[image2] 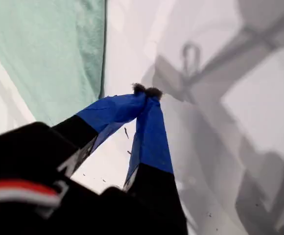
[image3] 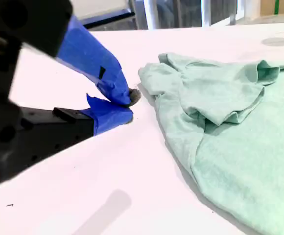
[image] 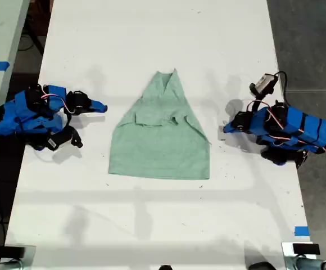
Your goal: Fold t shirt
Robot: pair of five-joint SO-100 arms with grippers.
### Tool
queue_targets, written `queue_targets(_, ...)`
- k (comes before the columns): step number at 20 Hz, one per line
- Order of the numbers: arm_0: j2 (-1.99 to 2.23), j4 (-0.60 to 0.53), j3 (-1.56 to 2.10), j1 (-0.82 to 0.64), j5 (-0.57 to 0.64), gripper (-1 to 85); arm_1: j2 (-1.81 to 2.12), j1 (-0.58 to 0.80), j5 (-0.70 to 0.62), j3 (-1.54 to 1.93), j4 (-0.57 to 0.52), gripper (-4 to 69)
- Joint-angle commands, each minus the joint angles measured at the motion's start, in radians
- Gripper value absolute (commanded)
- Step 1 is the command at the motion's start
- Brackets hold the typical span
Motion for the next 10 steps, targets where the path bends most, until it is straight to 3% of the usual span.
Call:
queue_targets(1,0.005,0.002,-0.014,-0.009,-0.015,-0.2,0.009,-0.009,0.006,0.043,-0.006,-2.0)
queue_targets(10,0.005,0.002,-0.012,-0.009,-0.017,-0.2,0.009,-0.014,0.002,0.043,-0.006,-2.0)
